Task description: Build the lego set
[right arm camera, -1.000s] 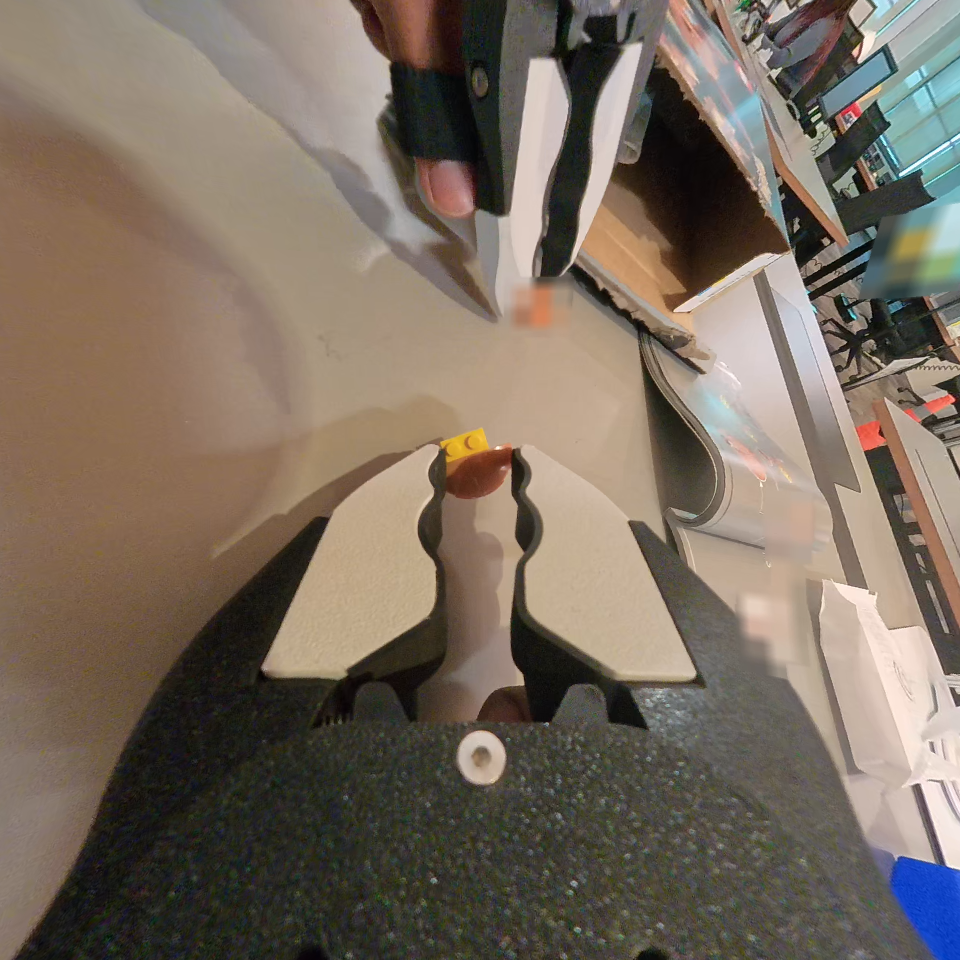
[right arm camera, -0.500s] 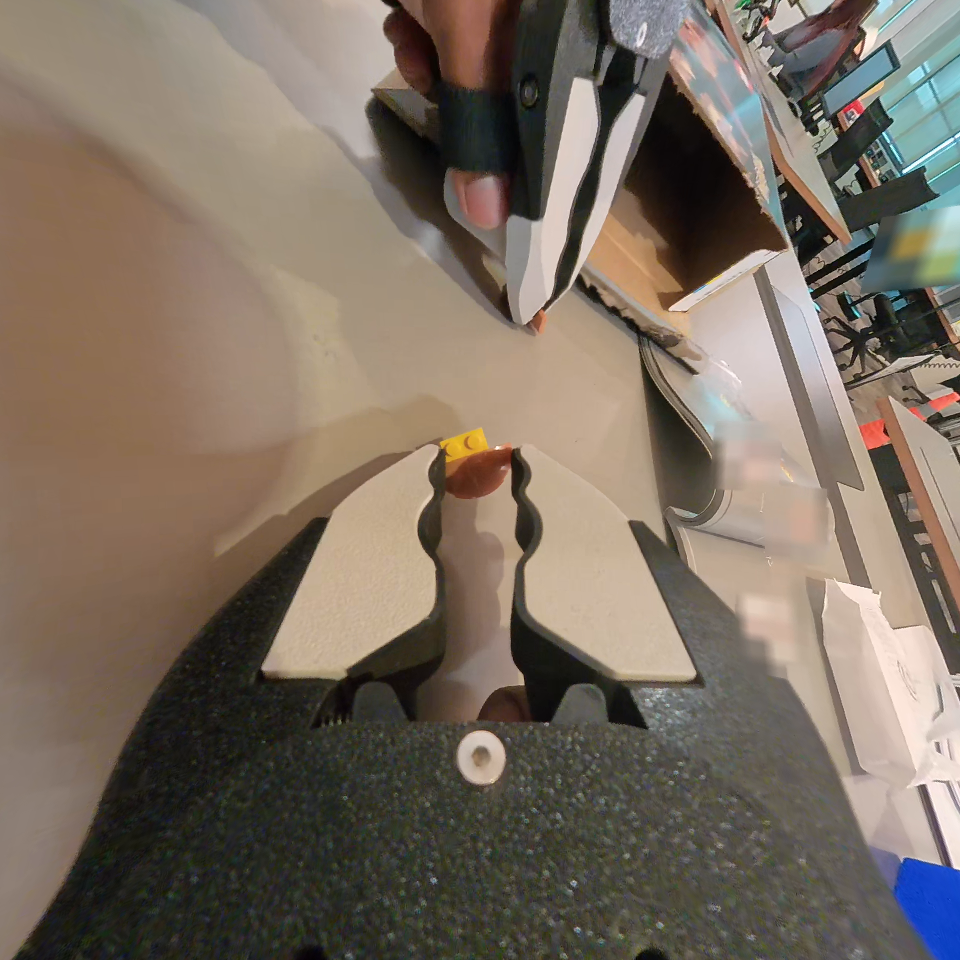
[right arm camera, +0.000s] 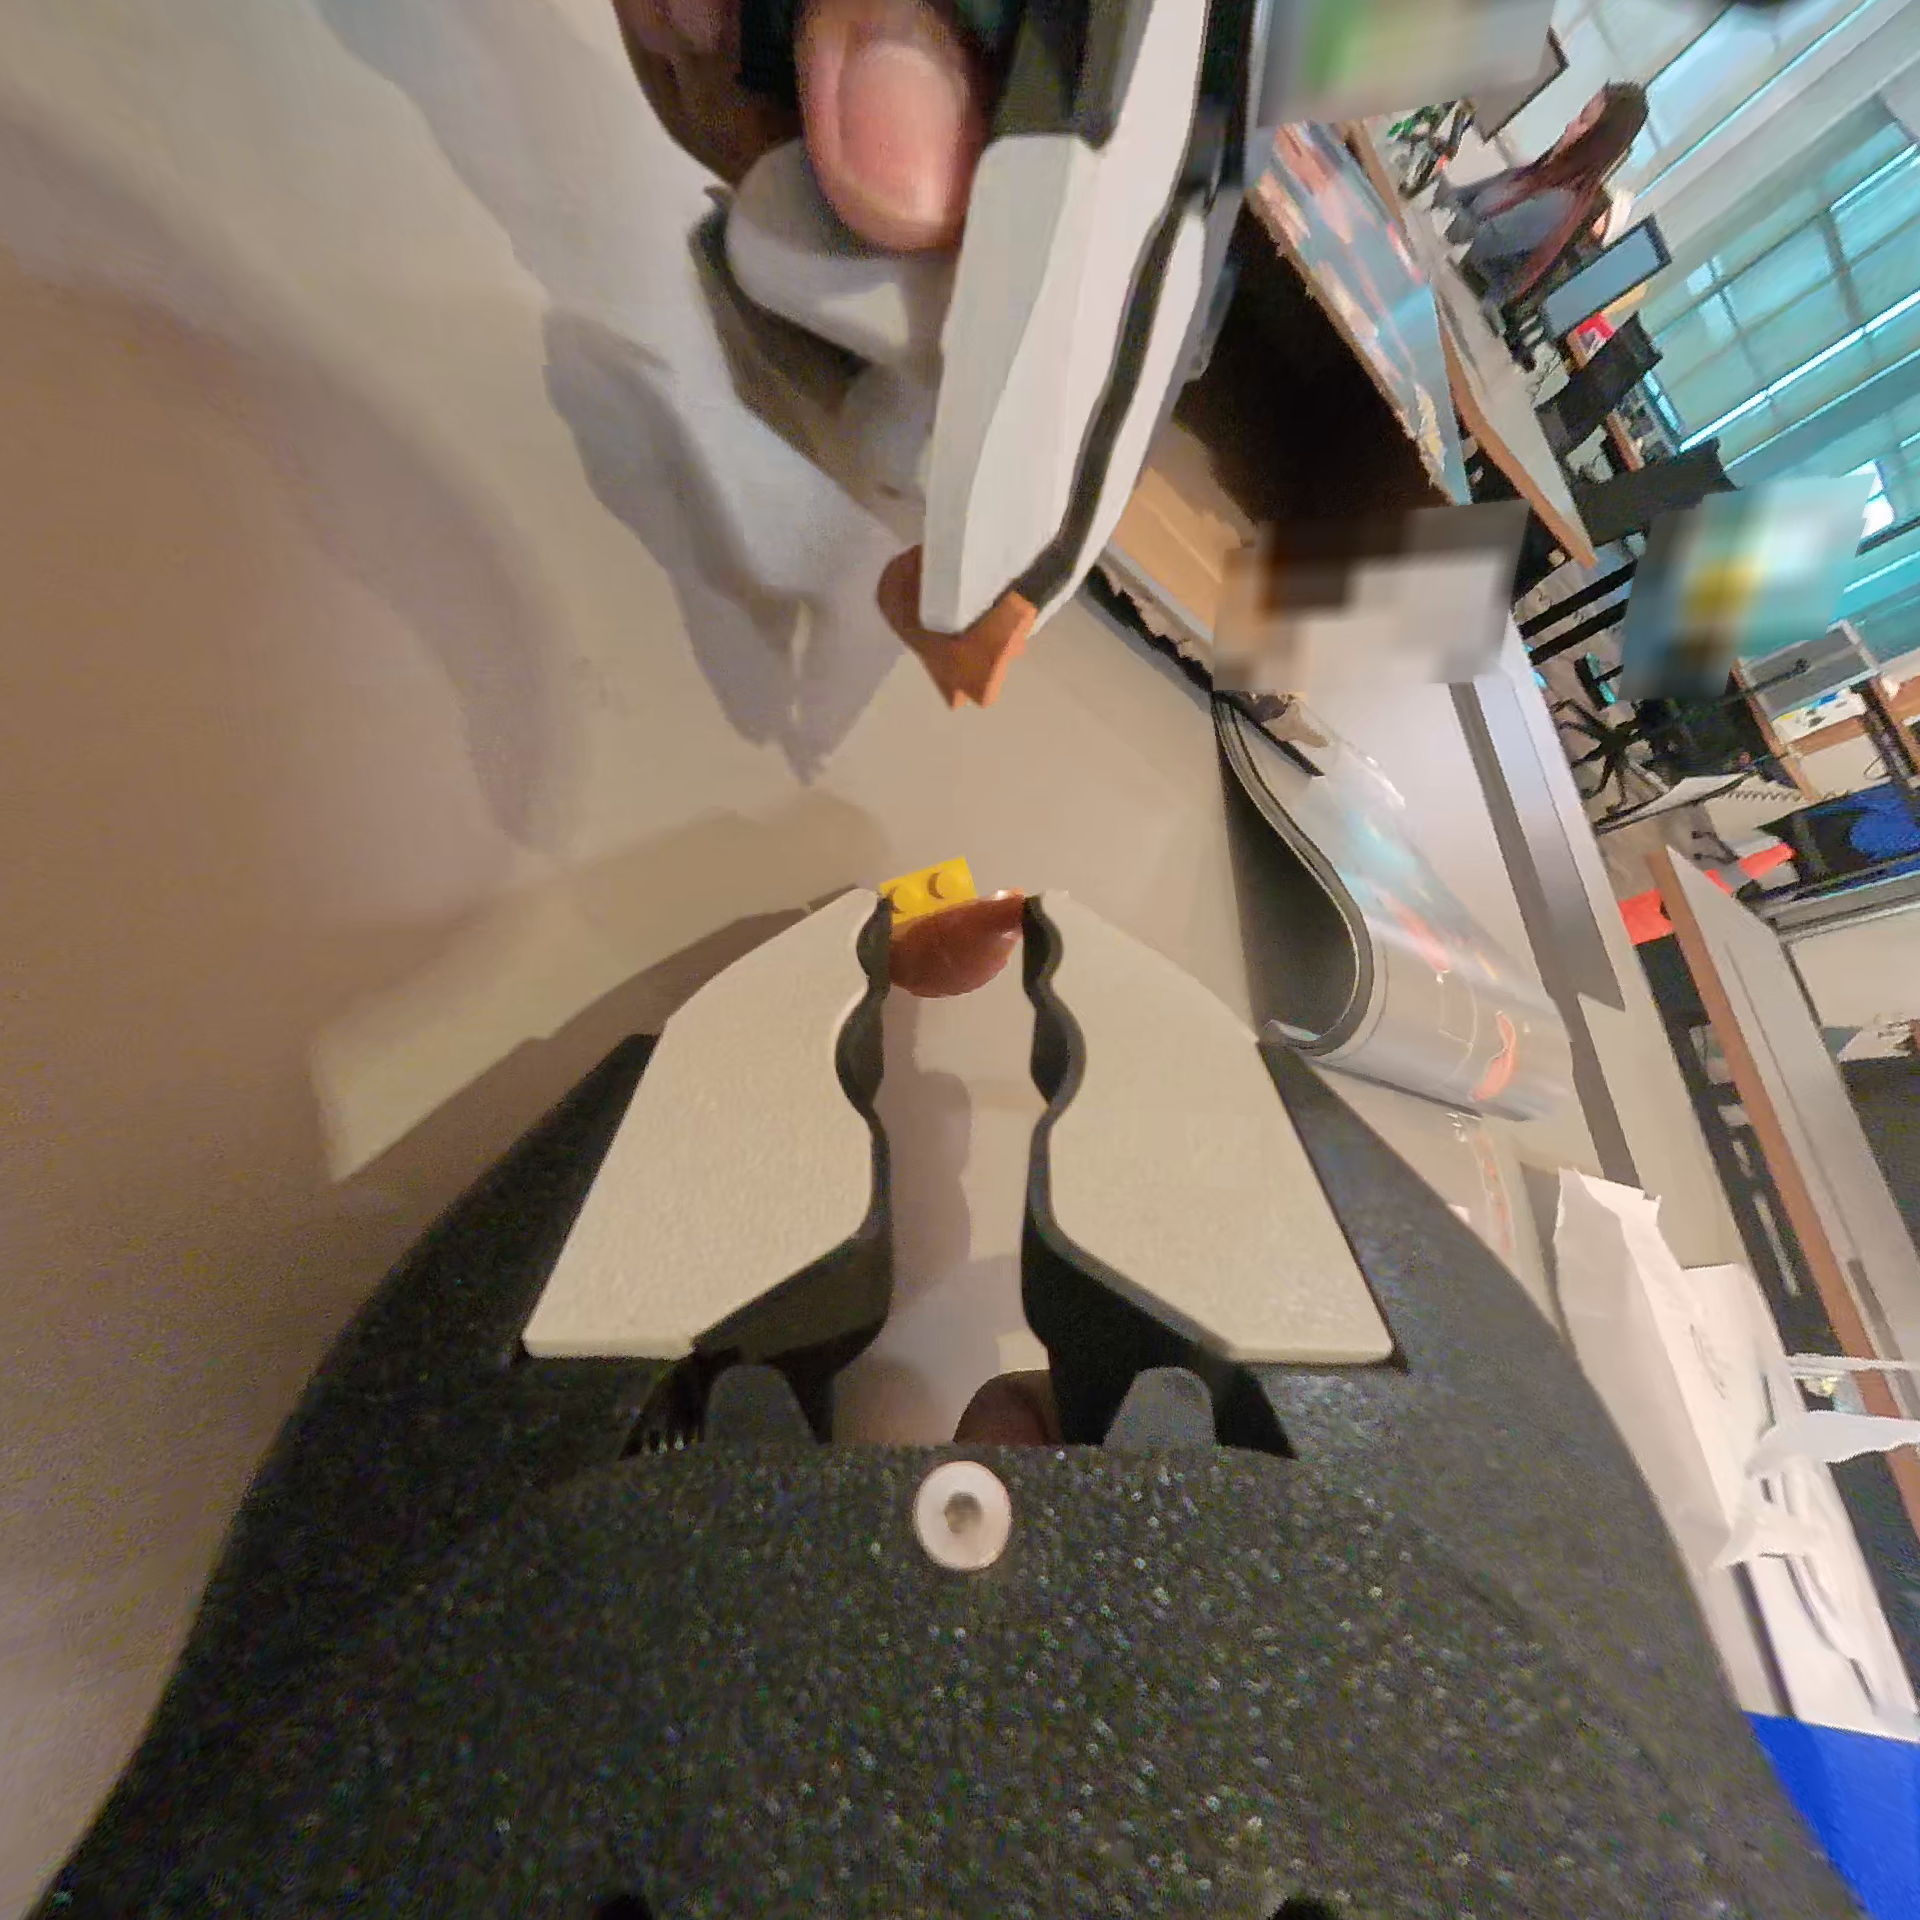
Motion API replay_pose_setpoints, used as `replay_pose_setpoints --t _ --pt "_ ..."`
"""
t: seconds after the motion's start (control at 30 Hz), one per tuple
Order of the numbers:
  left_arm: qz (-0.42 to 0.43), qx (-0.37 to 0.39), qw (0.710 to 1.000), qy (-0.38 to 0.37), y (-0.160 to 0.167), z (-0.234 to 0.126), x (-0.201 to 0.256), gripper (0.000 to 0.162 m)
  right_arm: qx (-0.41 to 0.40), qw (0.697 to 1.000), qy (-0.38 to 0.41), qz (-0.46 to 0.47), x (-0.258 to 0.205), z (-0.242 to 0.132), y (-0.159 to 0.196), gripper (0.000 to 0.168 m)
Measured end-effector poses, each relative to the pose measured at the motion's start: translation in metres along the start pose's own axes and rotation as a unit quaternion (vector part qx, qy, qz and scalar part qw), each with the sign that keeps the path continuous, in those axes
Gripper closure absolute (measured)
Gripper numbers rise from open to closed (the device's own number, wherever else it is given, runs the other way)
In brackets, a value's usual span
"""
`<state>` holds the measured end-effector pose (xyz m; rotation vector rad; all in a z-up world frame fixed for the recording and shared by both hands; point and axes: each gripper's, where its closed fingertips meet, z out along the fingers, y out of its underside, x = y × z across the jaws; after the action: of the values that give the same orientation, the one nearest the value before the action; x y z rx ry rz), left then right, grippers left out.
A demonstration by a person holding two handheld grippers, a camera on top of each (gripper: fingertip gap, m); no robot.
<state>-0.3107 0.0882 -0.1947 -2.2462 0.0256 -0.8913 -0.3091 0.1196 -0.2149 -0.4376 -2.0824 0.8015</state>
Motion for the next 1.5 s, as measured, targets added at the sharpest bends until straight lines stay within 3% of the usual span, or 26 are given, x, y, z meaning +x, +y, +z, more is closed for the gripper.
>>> replay_pose_setpoints --t 0.13,0.23,0.3,0.6,0.63,1.0,1.17,1.33,1.5 --pt "-0.070 0.014 0.993 0.099 -0.005 0.015 0.013 0.150 0.021 0.999 0.020 -0.040 0.001 -0.007 -0.001 0.144" --pt "-0.099 0.013 0.986 0.131 -0.006 0.025 0.016 0.151 0.018 0.996 0.037 -0.079 0.000 -0.009 0.000 0.144" --pt "-0.104 0.004 0.987 0.126 -0.004 0.030 0.011 0.157 0.014 0.994 0.038 -0.100 -0.003 -0.008 0.000 0.144" --pt "-0.089 -0.009 0.995 0.043 0.010 0.037 -0.008 0.157 0.007 0.994 0.019 -0.104 -0.012 -0.005 0.001 0.146" --pt "-0.084 -0.011 0.996 0.027 0.011 0.037 -0.012 0.157 0.008 0.995 0.012 -0.097 -0.013 -0.005 0.001 0.168" --pt "-0.056 -0.015 0.998 -0.006 0.014 0.041 -0.012 0.157 -0.012 0.997 0.005 -0.073 -0.003 -0.012 0.006 0.162" --pt "-0.053 -0.003 0.999 -0.001 0.012 0.042 -0.011 0.157 -0.105 0.994 -0.025 0.014 0.020 -0.023 0.047 0.161" --pt "-0.047 0.000 0.999 0.001 0.011 0.043 -0.010 0.157 -0.199 0.980 -0.017 0.008 0.028 -0.022 0.083 0.167" --pt "-0.046 0.001 0.999 -0.005 0.011 0.040 -0.013 0.157 -0.168 0.984 -0.051 -0.003 -0.001 -0.015 0.052 0.164"
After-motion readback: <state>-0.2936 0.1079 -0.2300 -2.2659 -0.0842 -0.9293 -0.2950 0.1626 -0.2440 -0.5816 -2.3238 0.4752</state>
